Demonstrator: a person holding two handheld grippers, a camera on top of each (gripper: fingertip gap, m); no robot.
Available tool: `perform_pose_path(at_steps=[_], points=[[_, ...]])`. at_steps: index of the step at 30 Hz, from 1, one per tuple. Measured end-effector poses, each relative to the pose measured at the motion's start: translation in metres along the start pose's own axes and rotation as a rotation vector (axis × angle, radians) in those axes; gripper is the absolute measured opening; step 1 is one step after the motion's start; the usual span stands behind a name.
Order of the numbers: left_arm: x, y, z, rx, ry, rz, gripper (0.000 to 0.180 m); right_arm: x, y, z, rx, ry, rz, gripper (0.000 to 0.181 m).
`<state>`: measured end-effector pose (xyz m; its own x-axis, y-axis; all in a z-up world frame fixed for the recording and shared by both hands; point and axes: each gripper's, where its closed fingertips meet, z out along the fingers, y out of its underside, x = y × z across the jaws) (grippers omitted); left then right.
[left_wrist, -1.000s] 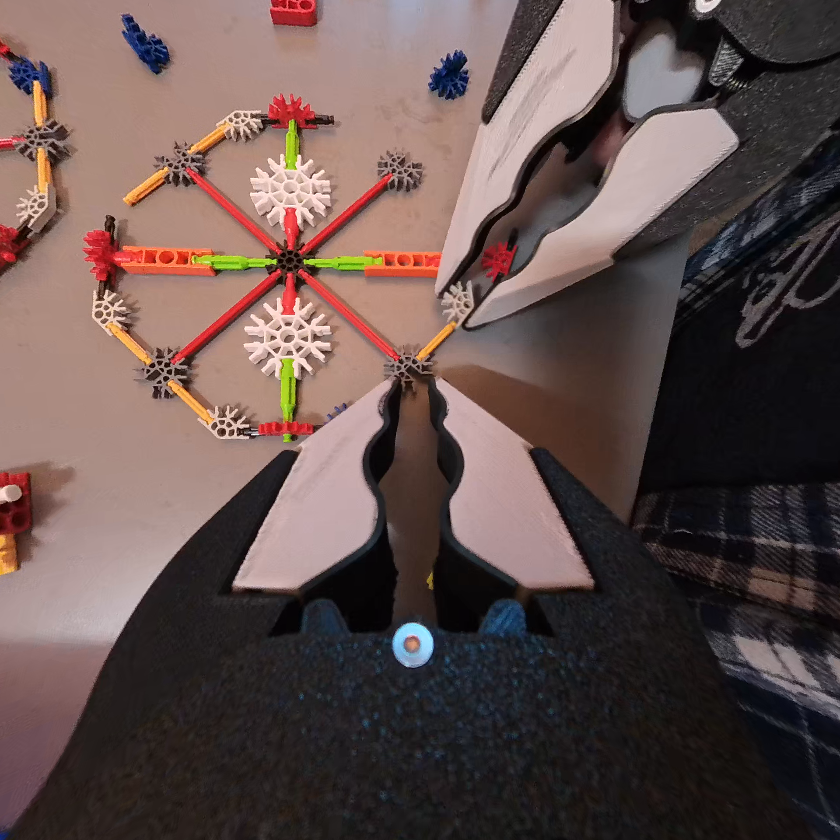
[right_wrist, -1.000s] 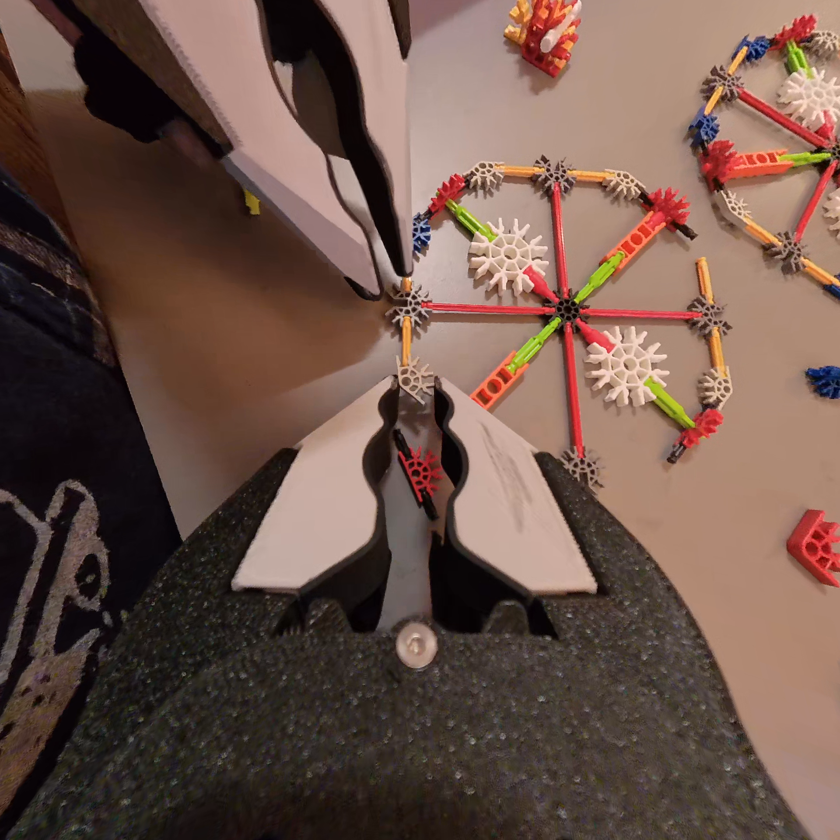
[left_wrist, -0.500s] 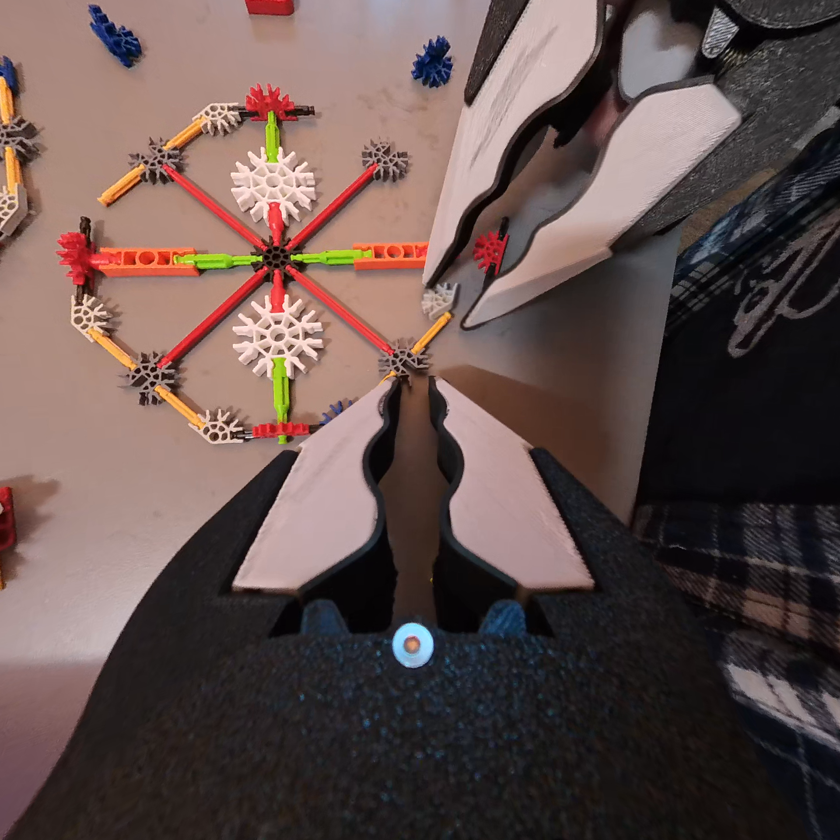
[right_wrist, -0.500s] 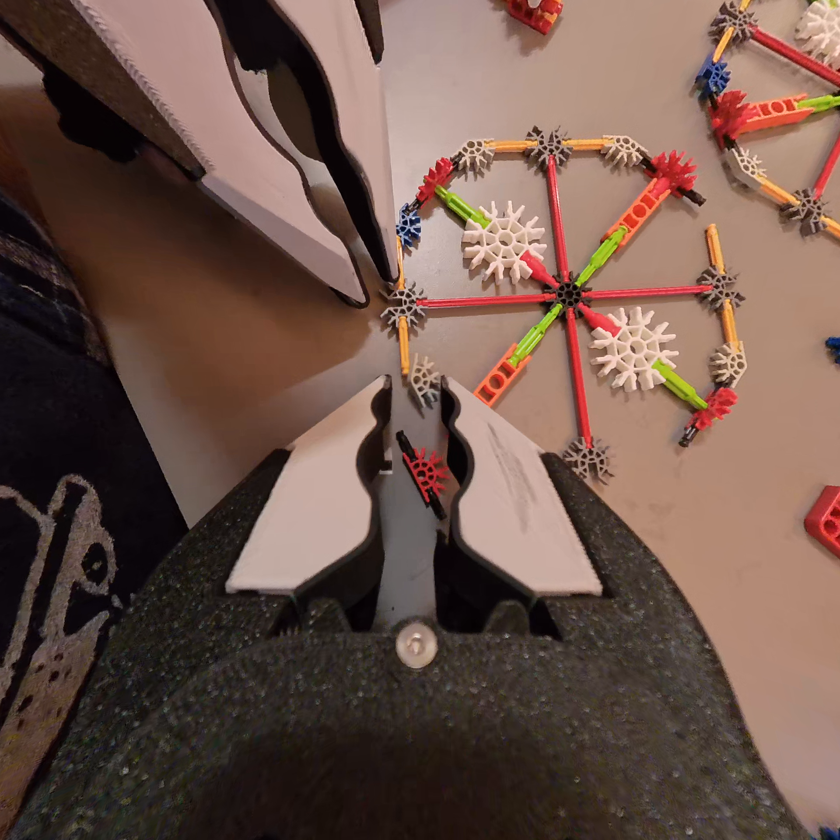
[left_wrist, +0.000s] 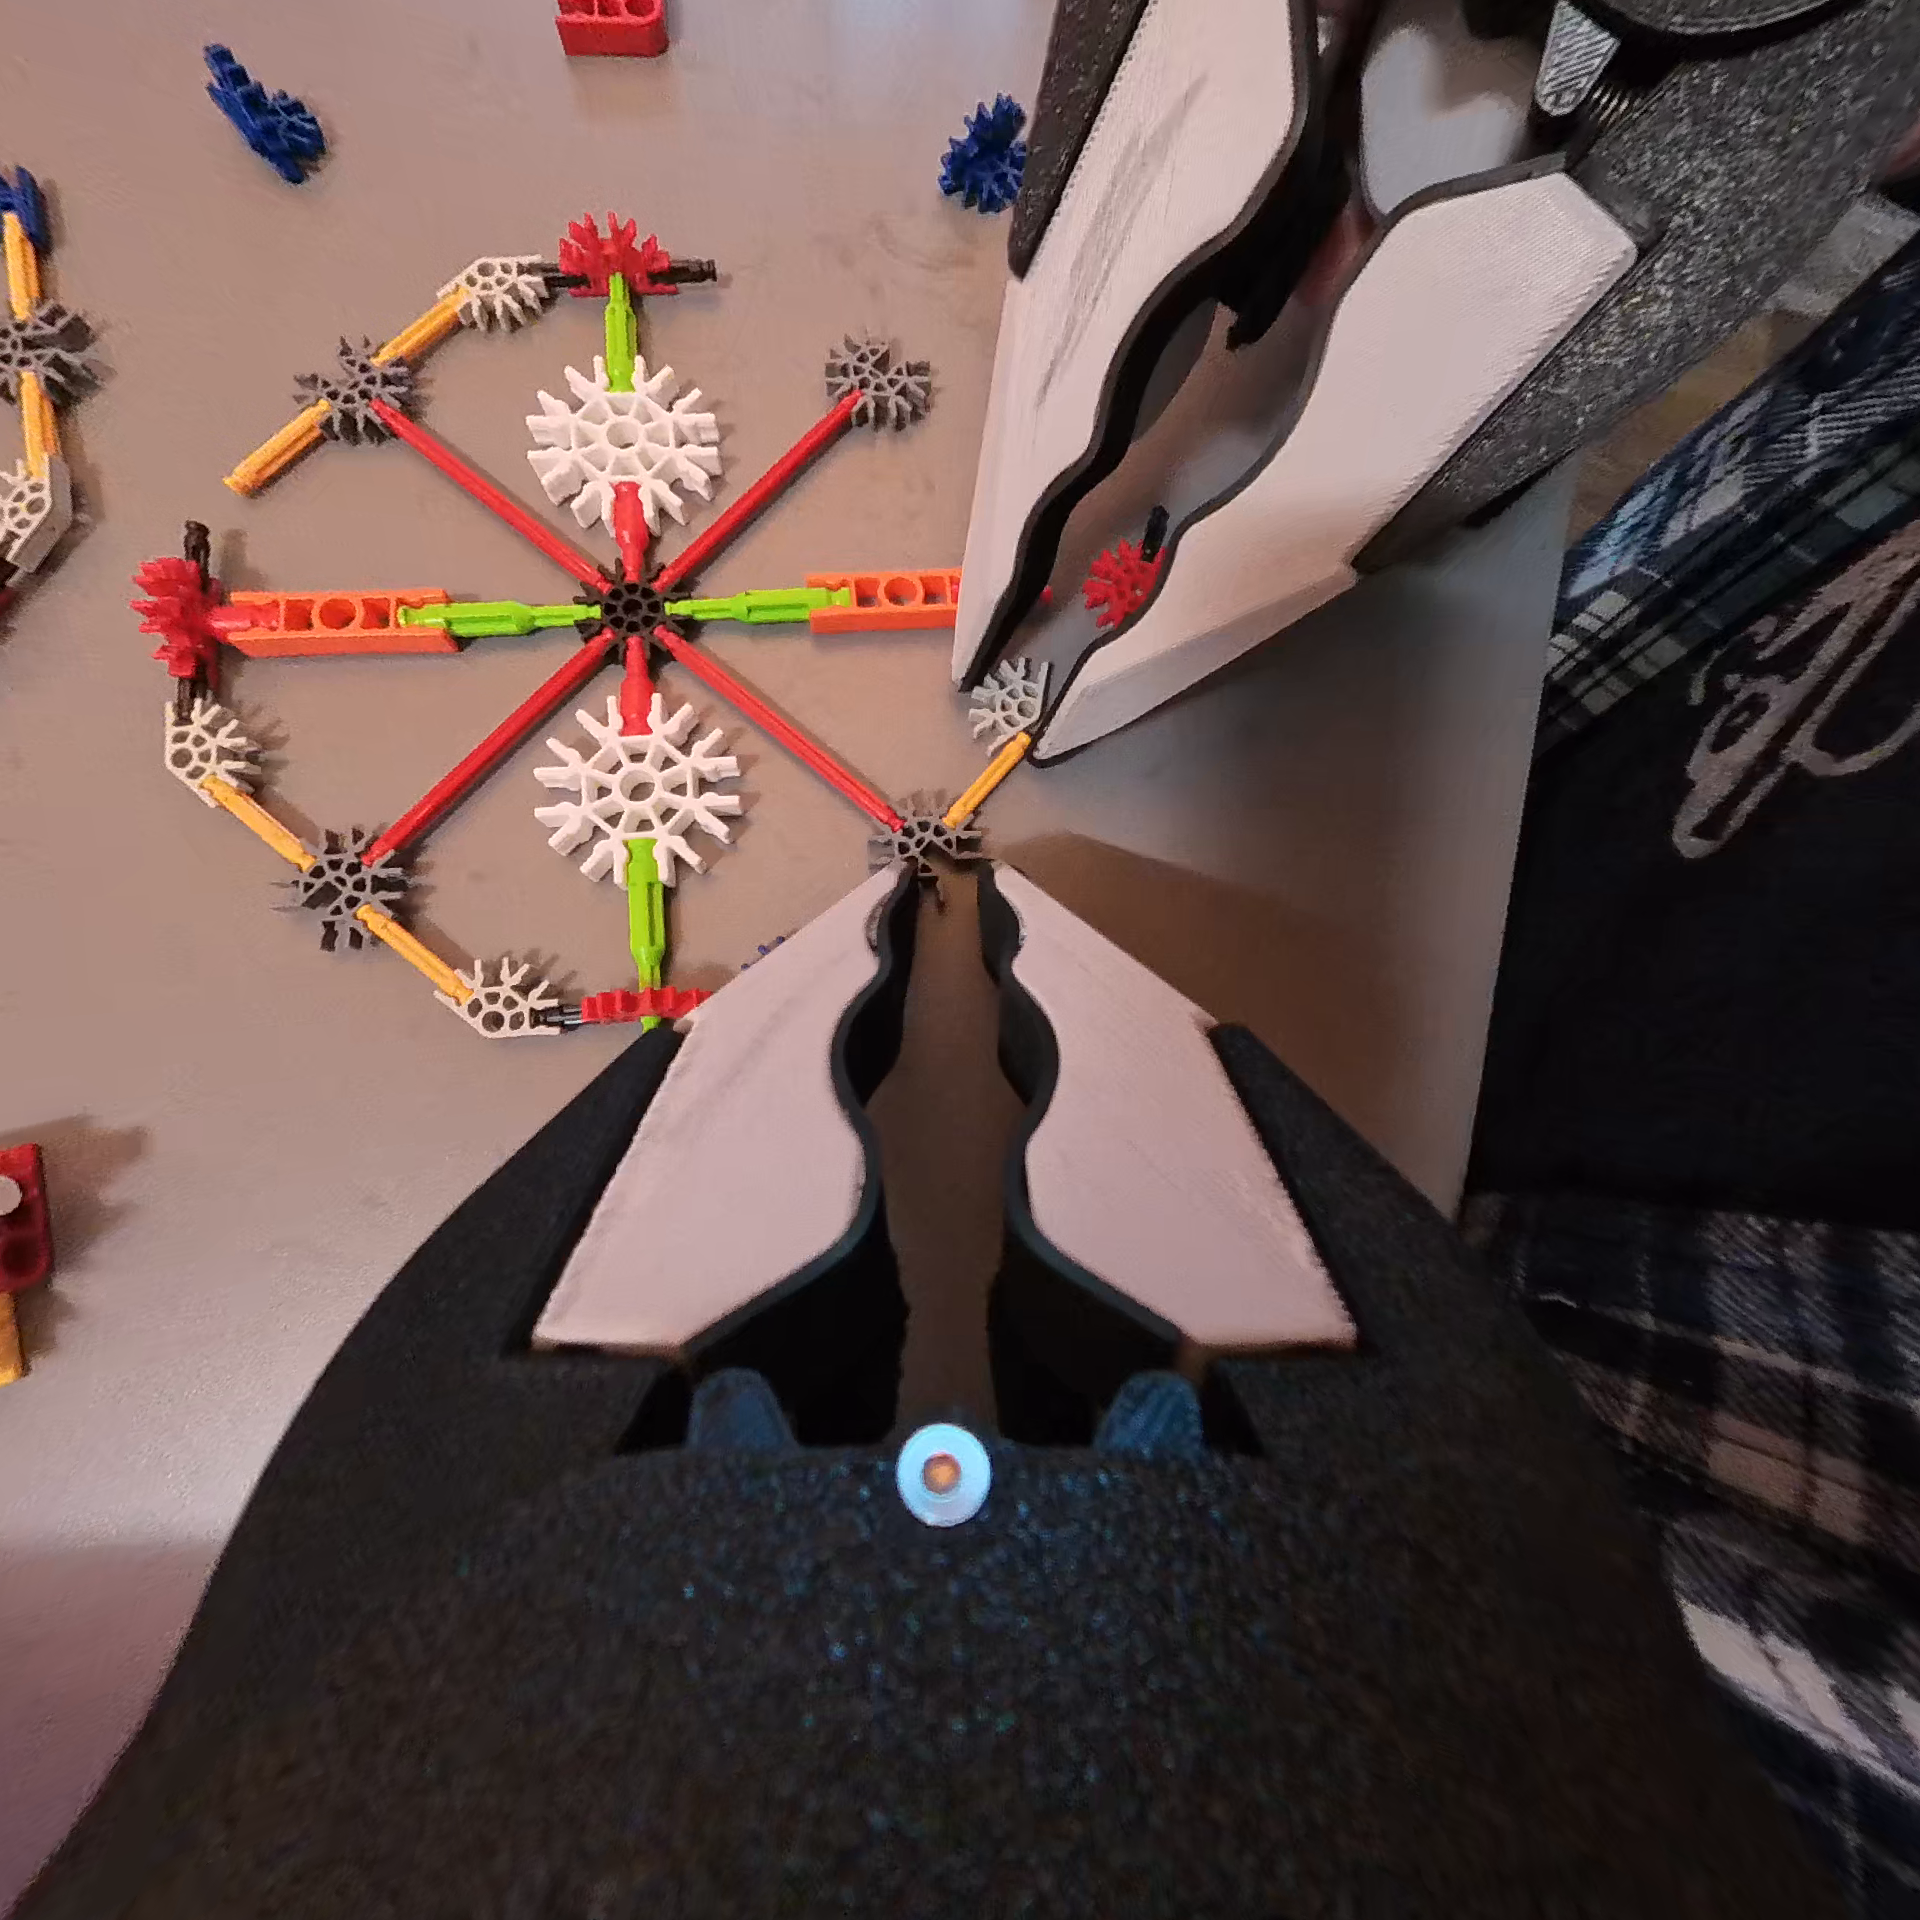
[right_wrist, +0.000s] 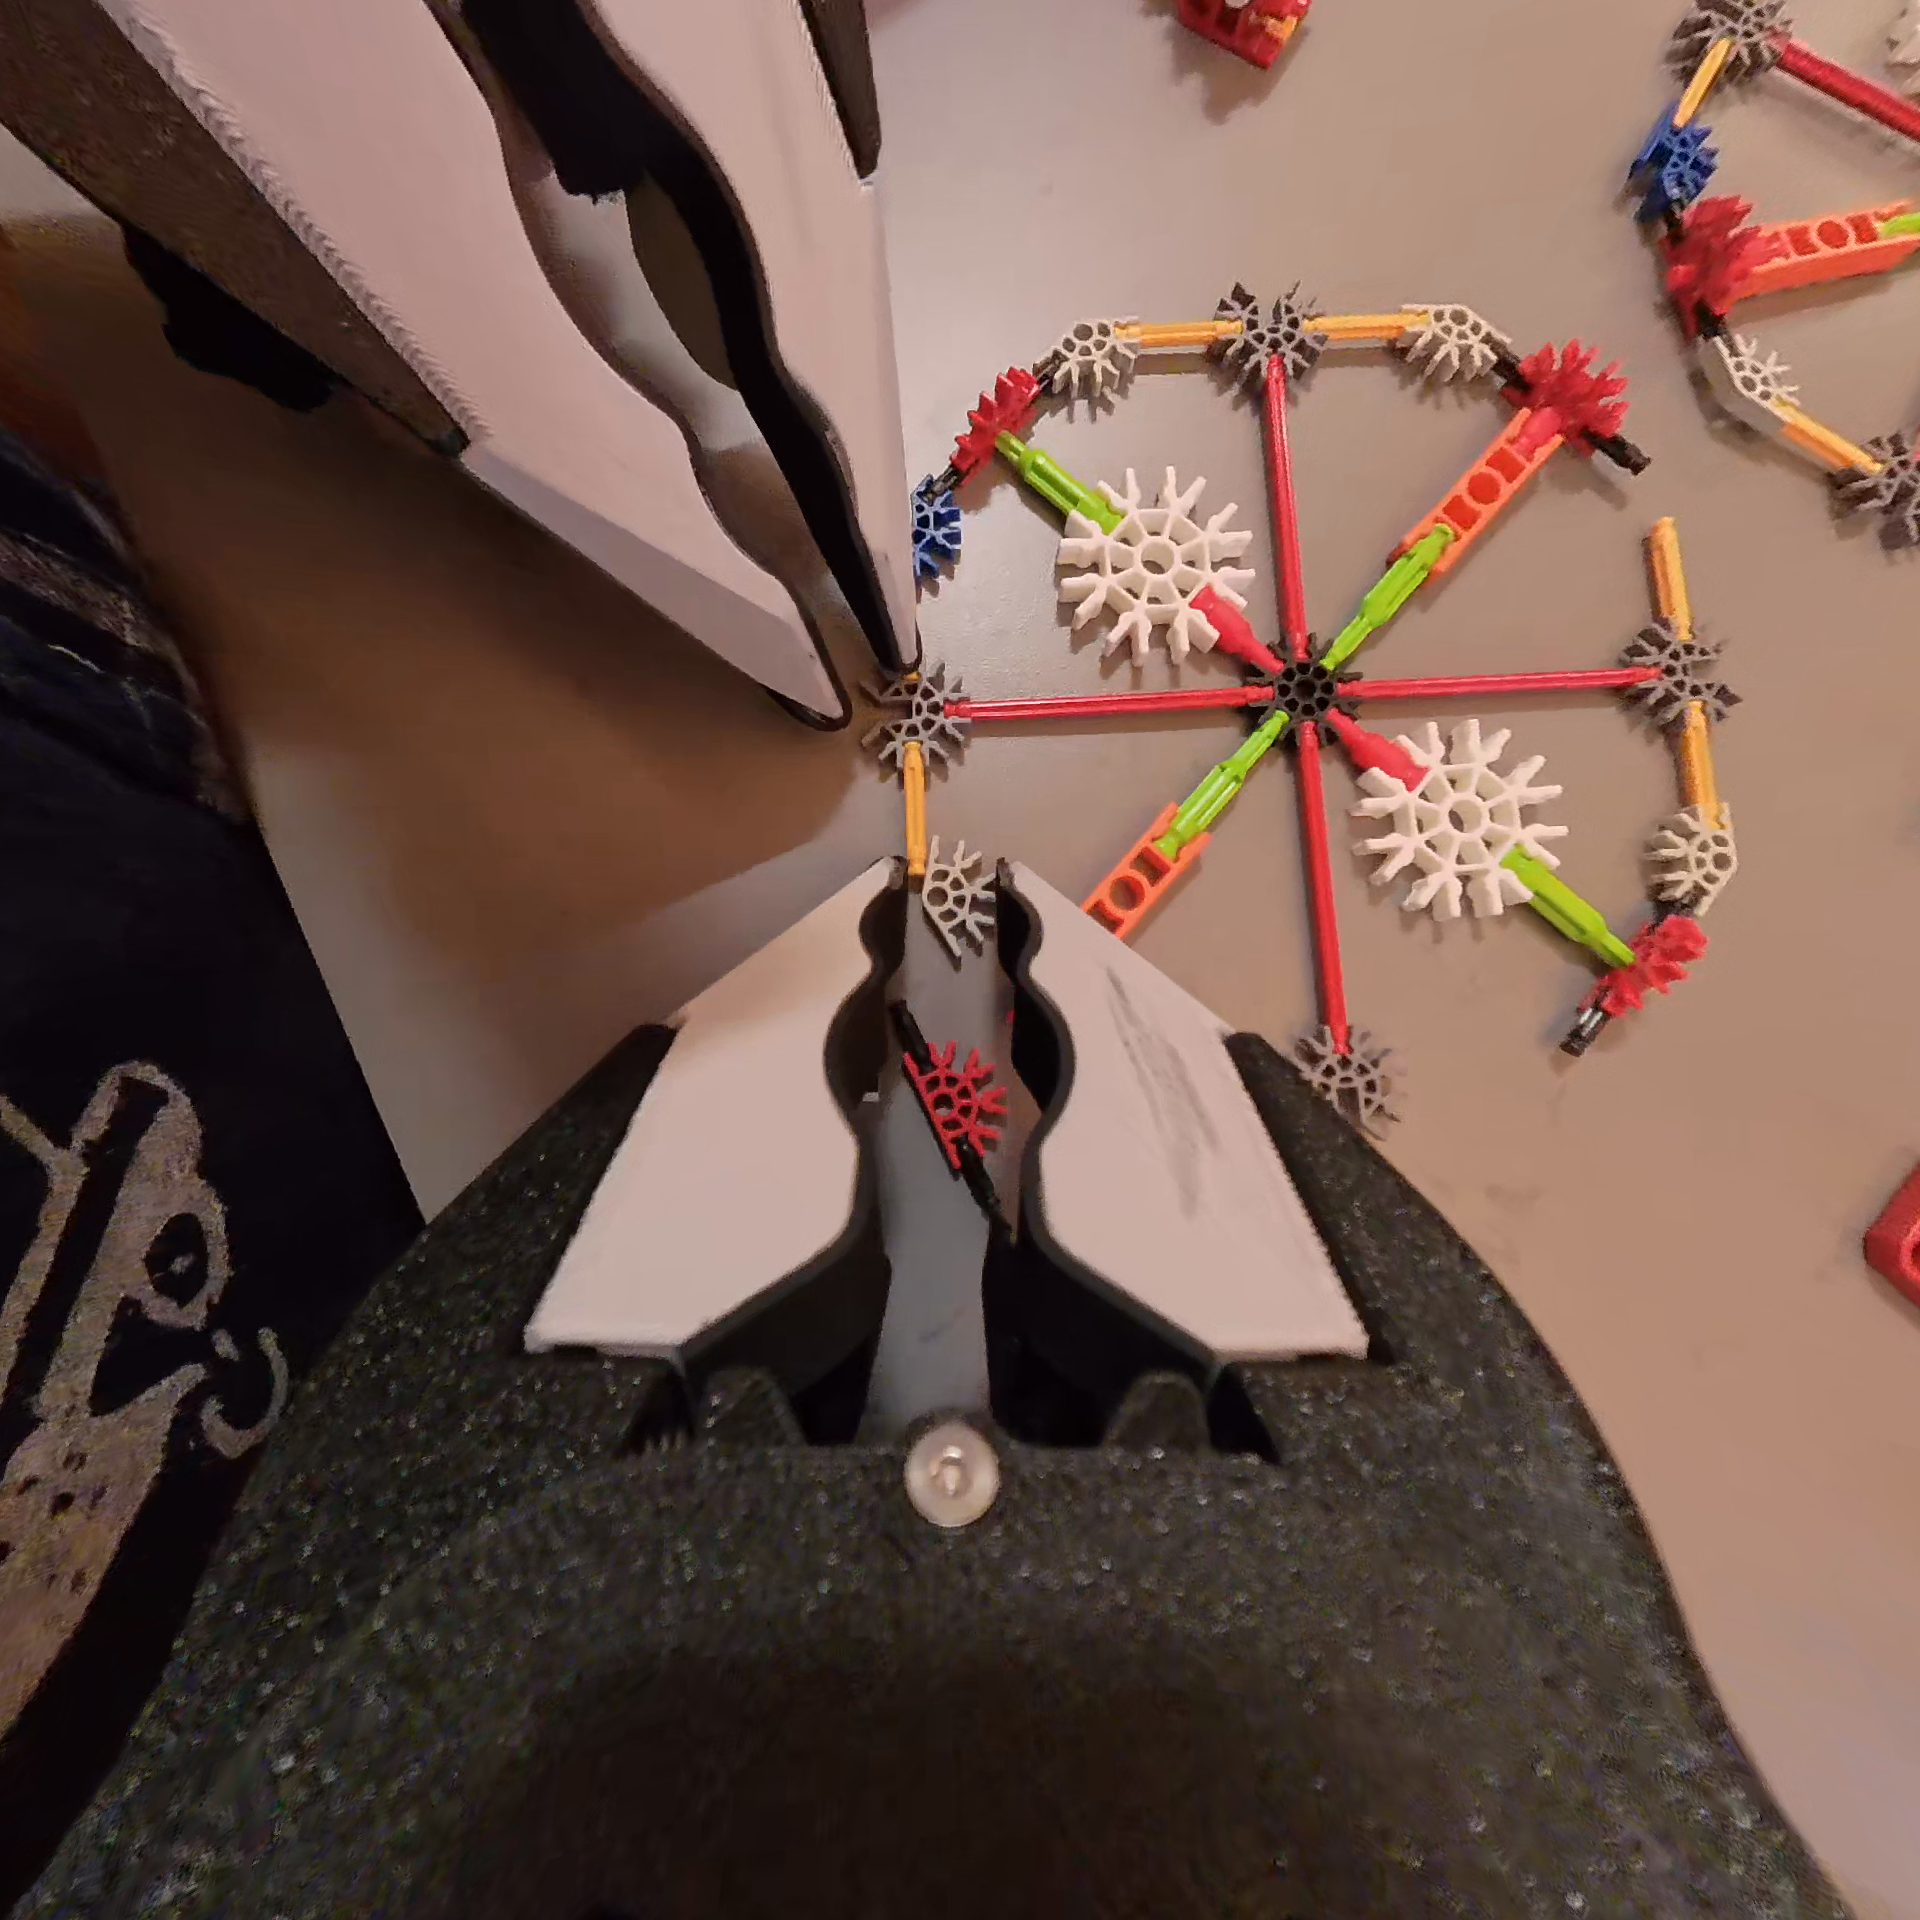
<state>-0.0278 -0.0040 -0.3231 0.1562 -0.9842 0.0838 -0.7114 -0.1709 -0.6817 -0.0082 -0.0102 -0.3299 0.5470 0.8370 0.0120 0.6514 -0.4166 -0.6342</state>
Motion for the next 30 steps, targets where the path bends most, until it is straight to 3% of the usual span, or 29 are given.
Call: perform_pose_path(at_steps=[6,8,13,20,30], points=[[0.001,-0.002,0.001,0.003,-0.008,0.004,0.009,0.001,-0.001,-0.004,0.020,-0.019,-0.003,0.014],[0.001,0.001,0.002,-0.007,-0.013,0.011,0.009,0.000,-0.005,-0.009,0.055,-0.035,0.004,0.000],[0.001,0.000,0.003,-0.005,-0.012,0.008,0.008,-0.001,-0.004,-0.011,0.052,-0.048,-0.015,0.000],[-0.004,0.002,0.002,-0.010,-0.021,-0.004,0.007,0.003,-0.001,-0.006,0.008,-0.008,-0.058,0.014],[-0.005,0.002,0.003,-0.009,-0.018,-0.002,0.007,0.000,0.000,-0.004,0.023,-0.029,-0.063,0.012]])
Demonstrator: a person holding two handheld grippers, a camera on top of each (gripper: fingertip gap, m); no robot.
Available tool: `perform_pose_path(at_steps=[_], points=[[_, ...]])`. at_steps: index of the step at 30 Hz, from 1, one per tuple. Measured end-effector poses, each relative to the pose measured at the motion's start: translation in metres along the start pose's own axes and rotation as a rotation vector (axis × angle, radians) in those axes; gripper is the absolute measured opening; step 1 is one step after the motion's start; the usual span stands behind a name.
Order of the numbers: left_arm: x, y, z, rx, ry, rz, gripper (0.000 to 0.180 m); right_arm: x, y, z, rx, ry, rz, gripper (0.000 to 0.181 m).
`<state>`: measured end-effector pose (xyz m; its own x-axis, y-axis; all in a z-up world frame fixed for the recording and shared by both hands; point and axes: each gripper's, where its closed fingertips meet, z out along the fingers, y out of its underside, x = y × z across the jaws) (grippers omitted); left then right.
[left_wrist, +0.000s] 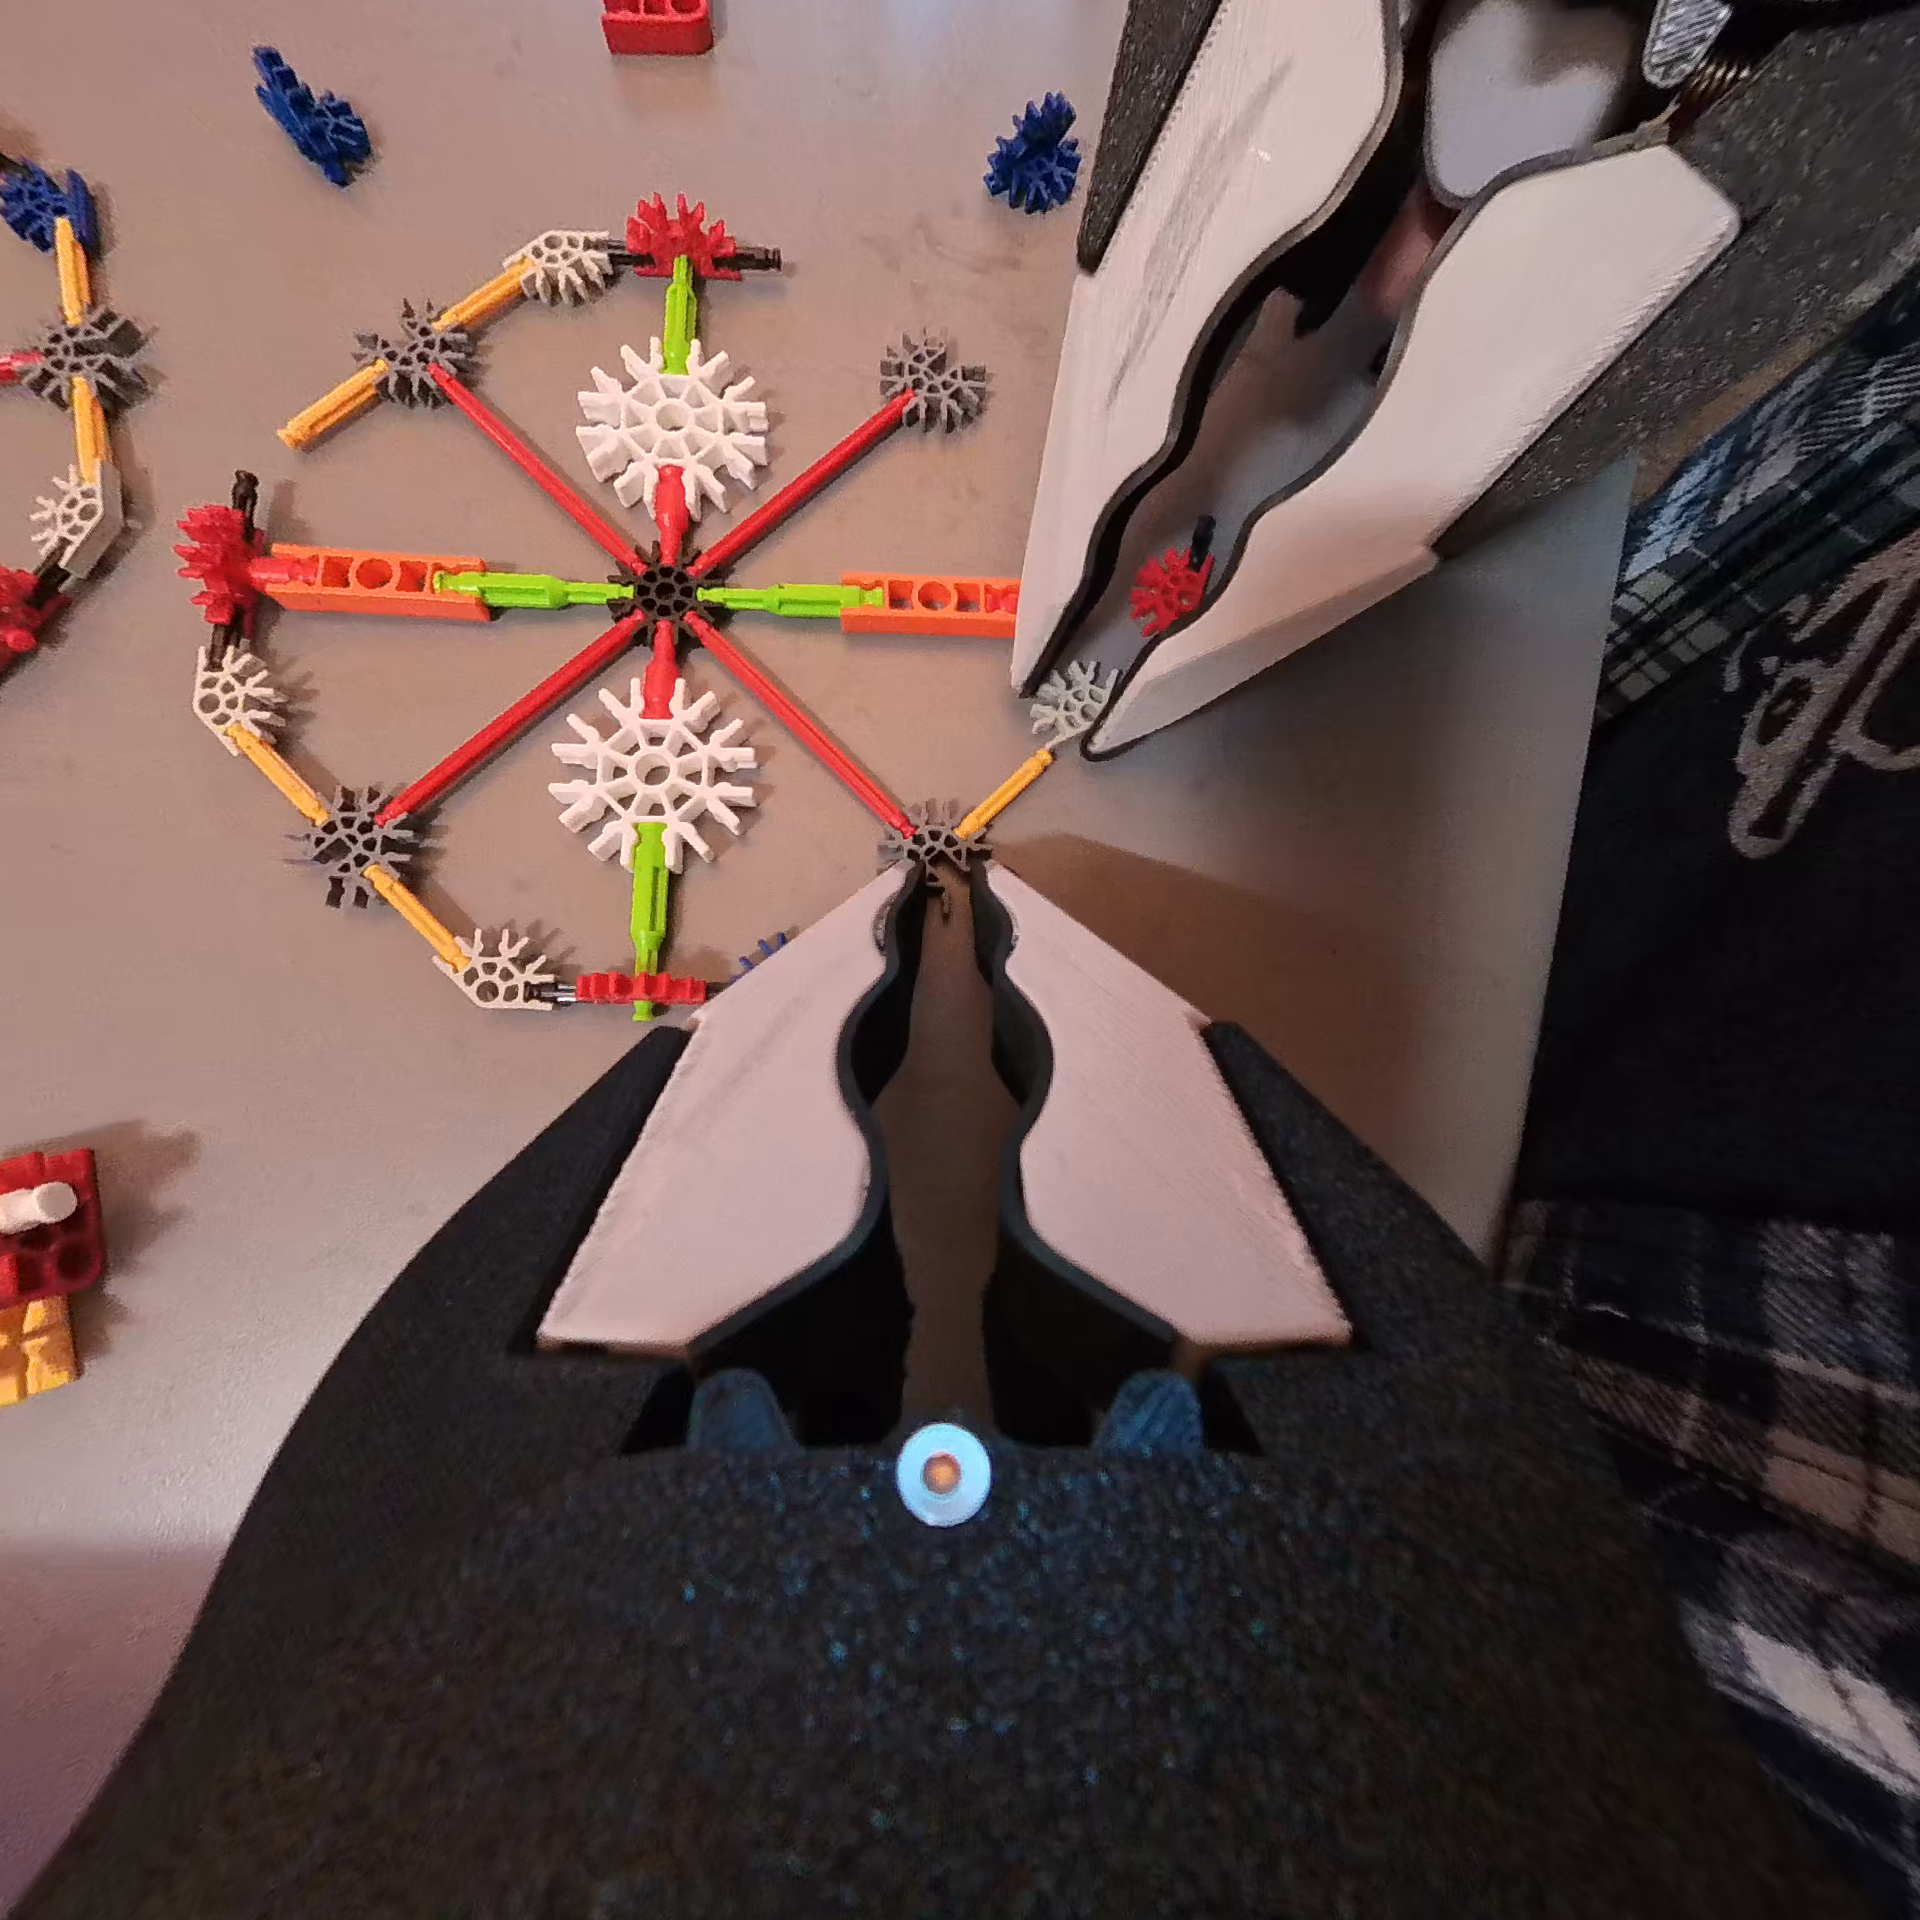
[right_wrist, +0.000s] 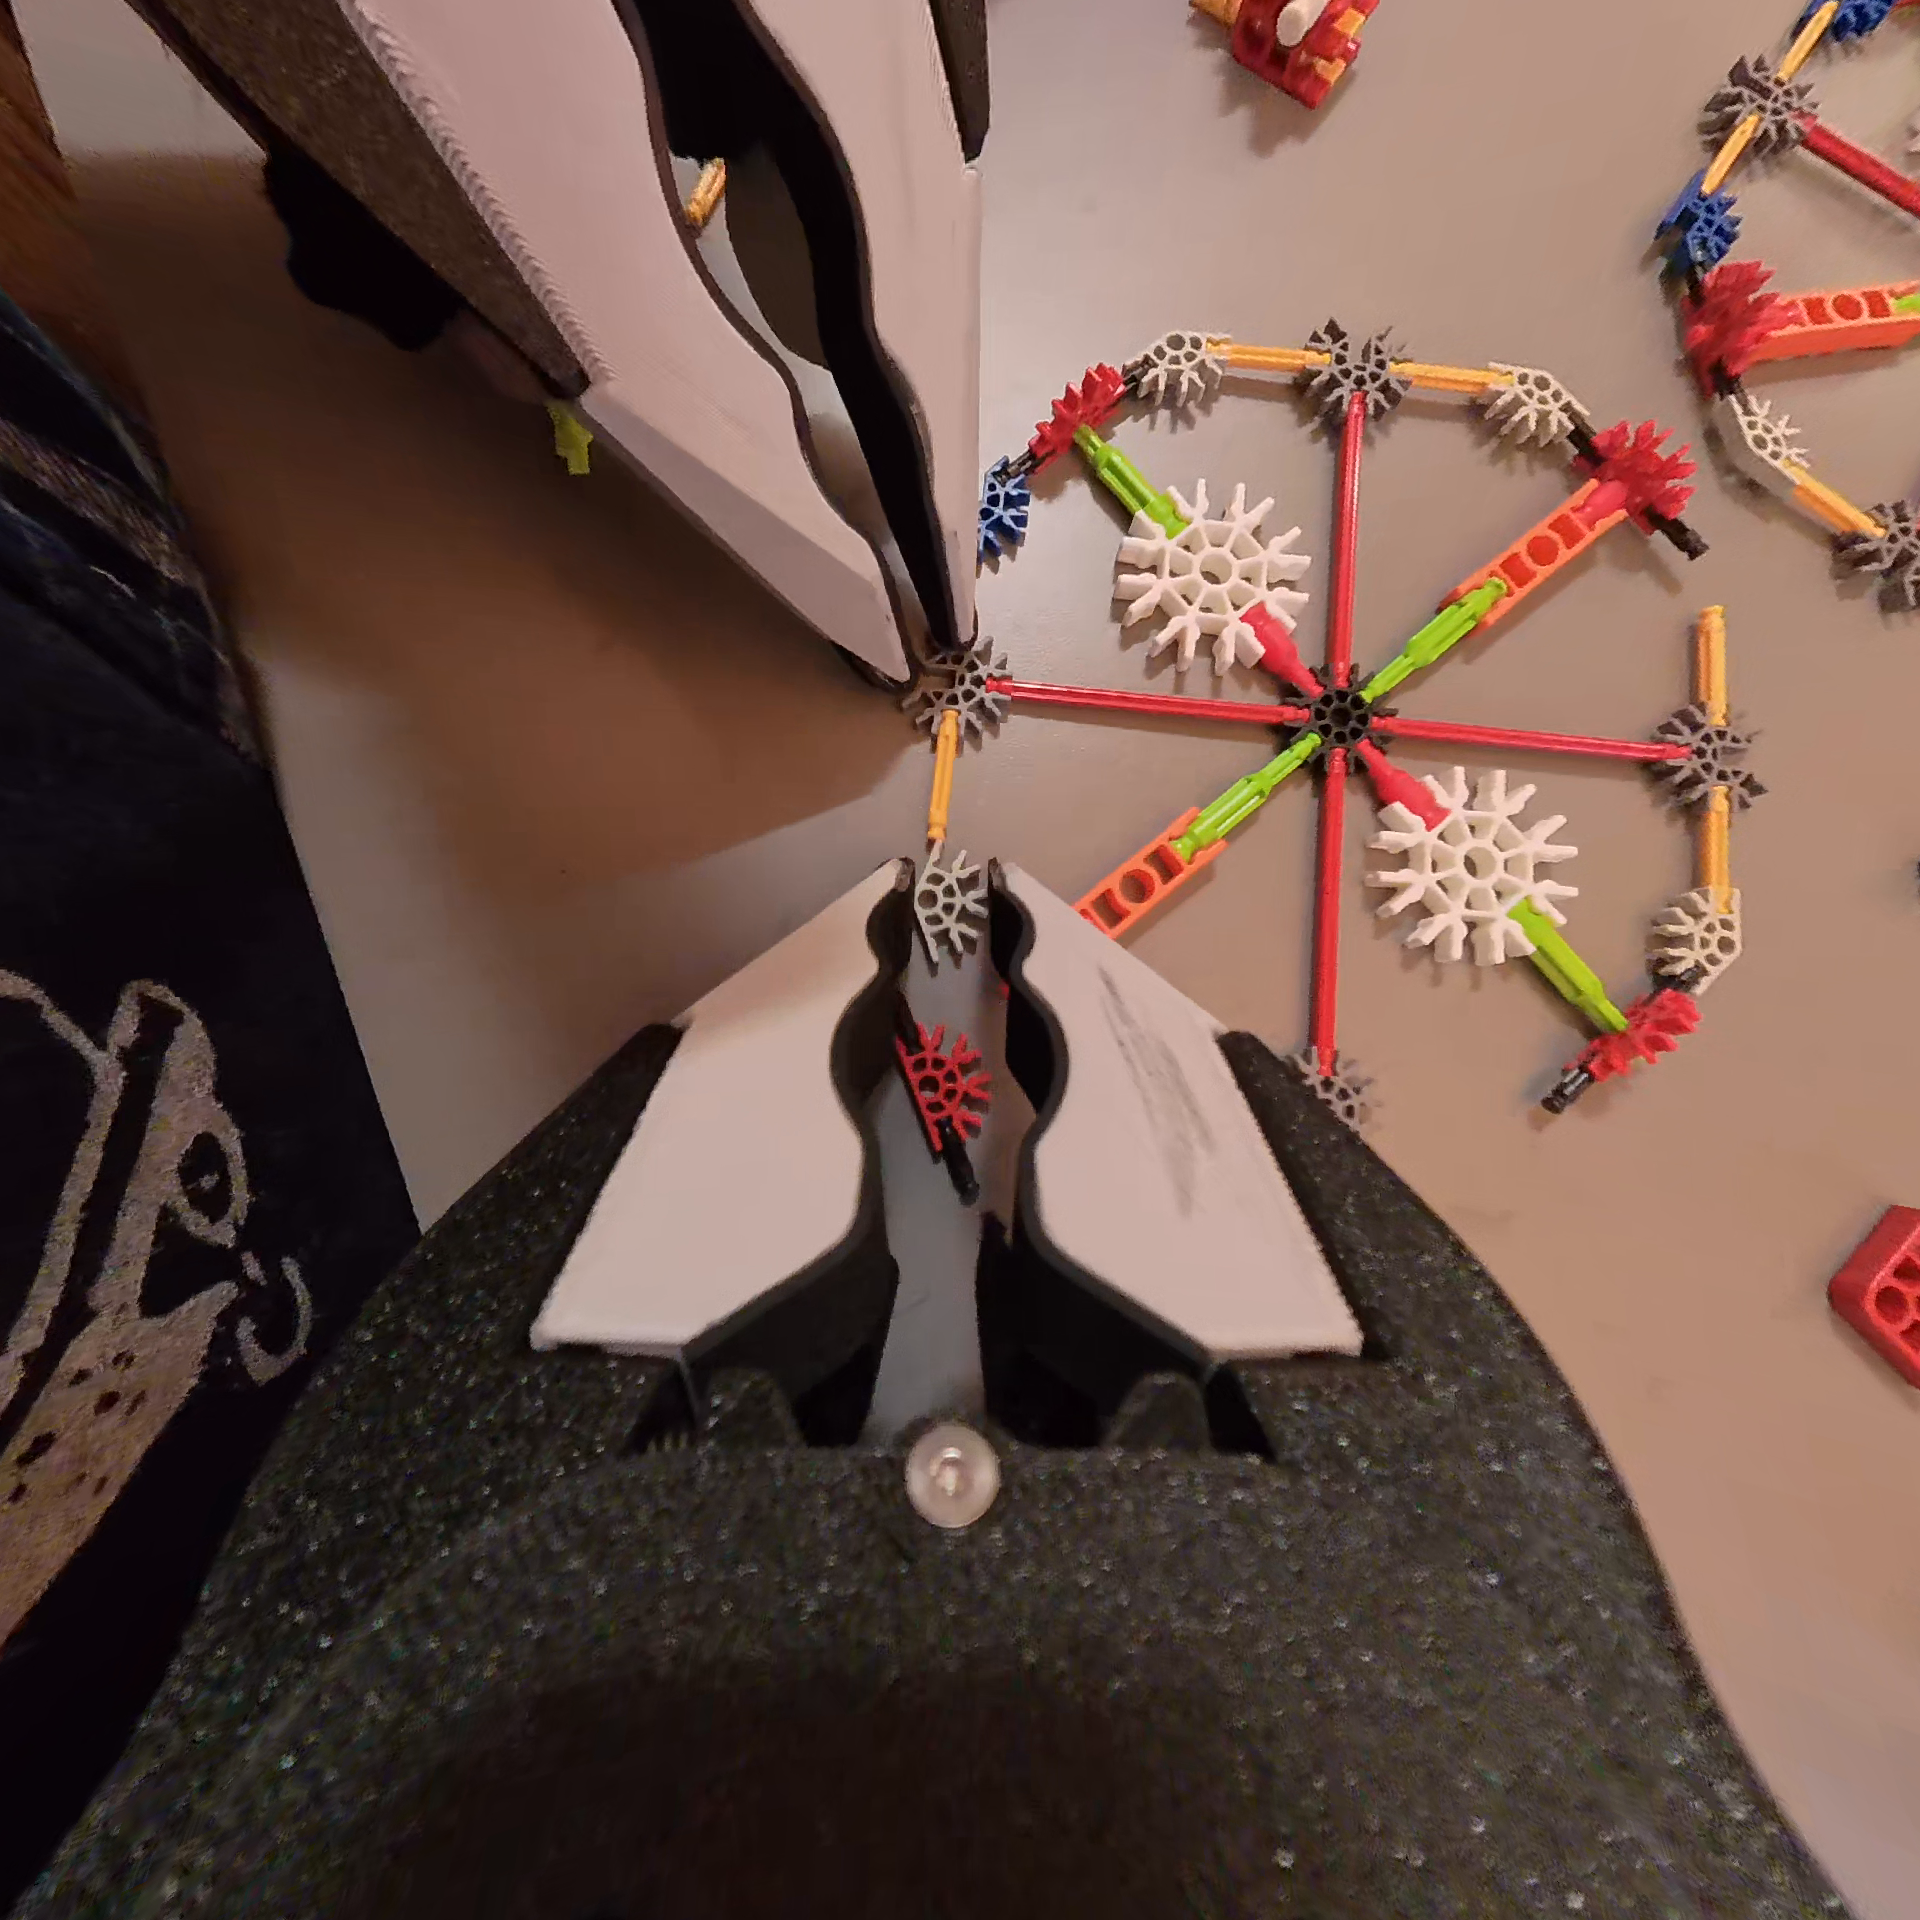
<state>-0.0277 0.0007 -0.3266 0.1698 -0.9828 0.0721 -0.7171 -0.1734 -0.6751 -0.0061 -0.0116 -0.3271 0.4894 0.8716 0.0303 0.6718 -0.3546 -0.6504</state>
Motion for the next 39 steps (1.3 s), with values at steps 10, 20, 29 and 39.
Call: perform_pose_path(at_steps=[10,20,29,39], points=[[0.001,0.000,0.000,0.003,0.003,-0.003,0.006,-0.002,-0.010,-0.005,0.042,-0.038,-0.019,0.000],[-0.003,0.001,-0.001,-0.001,-0.010,-0.008,0.007,0.020,-0.014,-0.006,0.041,0.032,-0.018,0.016],[-0.003,-0.001,0.000,-0.001,-0.019,-0.006,0.008,0.029,-0.017,0.014,-0.013,-0.031,-0.092,0.018],[-0.004,-0.002,-0.001,0.009,-0.018,-0.011,0.008,0.024,-0.021,0.008,0.025,-0.113,-0.047,0.013]])
